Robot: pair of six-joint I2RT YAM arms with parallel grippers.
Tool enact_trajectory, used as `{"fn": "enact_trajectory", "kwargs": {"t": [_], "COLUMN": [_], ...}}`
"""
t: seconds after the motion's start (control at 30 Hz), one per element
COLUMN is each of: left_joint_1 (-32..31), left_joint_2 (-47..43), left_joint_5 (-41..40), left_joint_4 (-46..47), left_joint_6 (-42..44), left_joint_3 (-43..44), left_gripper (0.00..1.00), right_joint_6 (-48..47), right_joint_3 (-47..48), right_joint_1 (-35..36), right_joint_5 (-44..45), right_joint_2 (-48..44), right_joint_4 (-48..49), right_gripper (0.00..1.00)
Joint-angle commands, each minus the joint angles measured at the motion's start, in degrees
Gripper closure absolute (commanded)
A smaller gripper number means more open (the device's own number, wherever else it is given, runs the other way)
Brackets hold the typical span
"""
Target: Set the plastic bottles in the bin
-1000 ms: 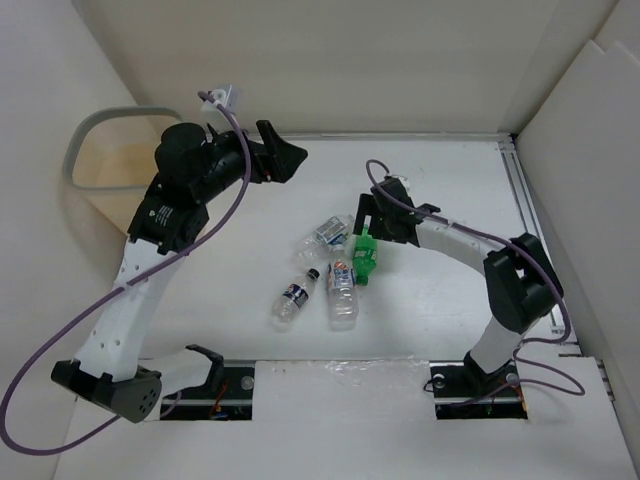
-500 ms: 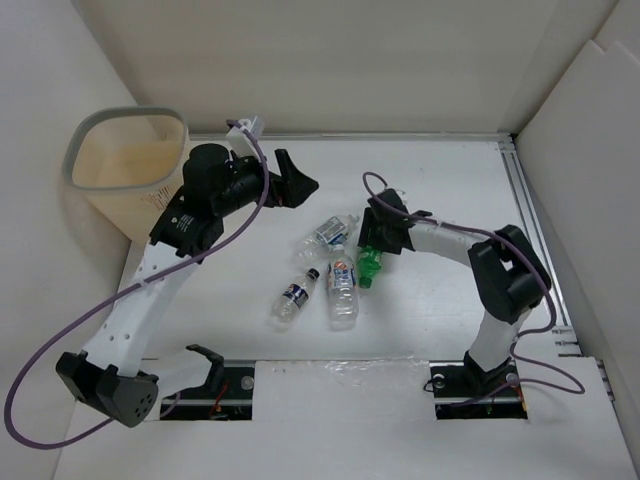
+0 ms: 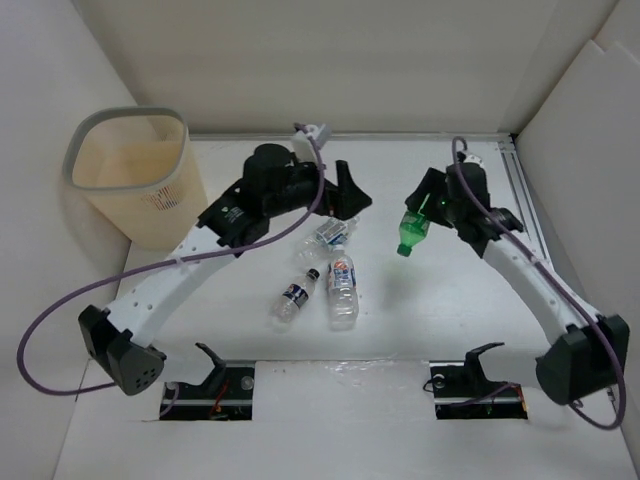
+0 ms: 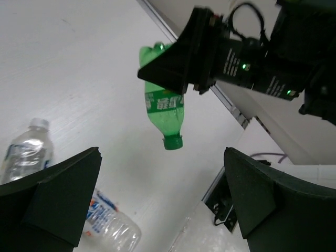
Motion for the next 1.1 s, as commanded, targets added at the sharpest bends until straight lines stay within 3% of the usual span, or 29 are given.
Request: {"fn": "enact_trajectory", "kwargs": {"t": [0.0,0.23,0.47,0.77,1.07], "left_joint_1": [-9.34,-17.46,-17.99,-17.99,-17.99], "left_joint_2": [3.69,10.03,10.03,5.28,5.01], "left_joint_5": [-5.44,-6.6,-0.71,6.67,4.22], "left_joint_4": [1.55,4.45,7.18,14.28,18.16], "left_joint_6": [1.73,2.97,2.97,5.51,6.04], "left_joint_3": [6.54,12.35,12.37,5.34,2.69], "left_gripper": [0.0,0.0,0.0,0.0,0.0], "right_joint_6": [-4.74,-10.72,-12.31,-7.83,2.09], "right_joint_3": [3.98,5.13,2.32,1.52,0.73], "right_joint_1": [-2.78,-10.17,-14.39,-16.33,-16.33], "right_joint_5": [-5.23,-16.22,-27.73,-41.7,-50.41], "right_joint_2": [-8.31,-16.95,-22.32,-23.81,-26.97], "right_joint_4": [-2.73,-2.73,5.16,13.25,23.54], "right_gripper": [1.0,1.0,1.0,1.0,1.0]}}
